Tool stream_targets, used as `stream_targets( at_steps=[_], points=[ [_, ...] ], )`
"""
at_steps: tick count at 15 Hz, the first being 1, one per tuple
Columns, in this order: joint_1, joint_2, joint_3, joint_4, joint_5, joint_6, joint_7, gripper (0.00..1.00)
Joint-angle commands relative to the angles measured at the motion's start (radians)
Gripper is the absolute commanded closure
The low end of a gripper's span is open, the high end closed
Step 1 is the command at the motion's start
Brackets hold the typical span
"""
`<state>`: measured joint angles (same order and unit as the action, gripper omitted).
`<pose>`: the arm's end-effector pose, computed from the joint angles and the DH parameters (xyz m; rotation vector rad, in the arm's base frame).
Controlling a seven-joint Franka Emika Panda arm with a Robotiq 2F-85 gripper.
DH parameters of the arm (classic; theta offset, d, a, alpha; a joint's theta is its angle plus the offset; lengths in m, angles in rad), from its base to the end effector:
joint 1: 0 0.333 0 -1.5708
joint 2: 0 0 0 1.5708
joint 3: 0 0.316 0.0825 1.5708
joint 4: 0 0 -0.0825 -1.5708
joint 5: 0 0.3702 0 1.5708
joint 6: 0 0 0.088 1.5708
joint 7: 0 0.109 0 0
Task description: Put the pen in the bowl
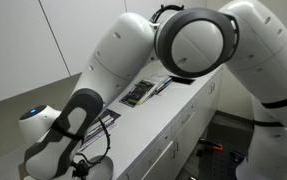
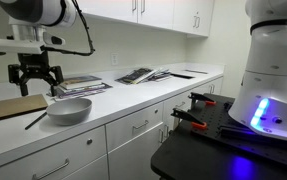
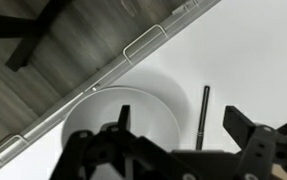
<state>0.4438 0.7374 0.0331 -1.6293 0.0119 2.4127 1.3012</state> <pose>0.6094 0.3117 0.2000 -2.8170 1.2616 -0.0089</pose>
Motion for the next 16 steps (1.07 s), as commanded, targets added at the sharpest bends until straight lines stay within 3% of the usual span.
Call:
stream_targets(
  at_steps=[1, 10, 16],
  points=[
    [0.005, 0.103, -0.009, 0.116, 0.011, 0.023, 0.003, 0.0],
    [0.023, 0.377, -0.023, 0.476, 0.016, -0.015, 0.003, 0.0],
    [0.027, 0.486, -0.033, 0.612, 0.025, -0.033, 0.025, 0.0]
  ],
)
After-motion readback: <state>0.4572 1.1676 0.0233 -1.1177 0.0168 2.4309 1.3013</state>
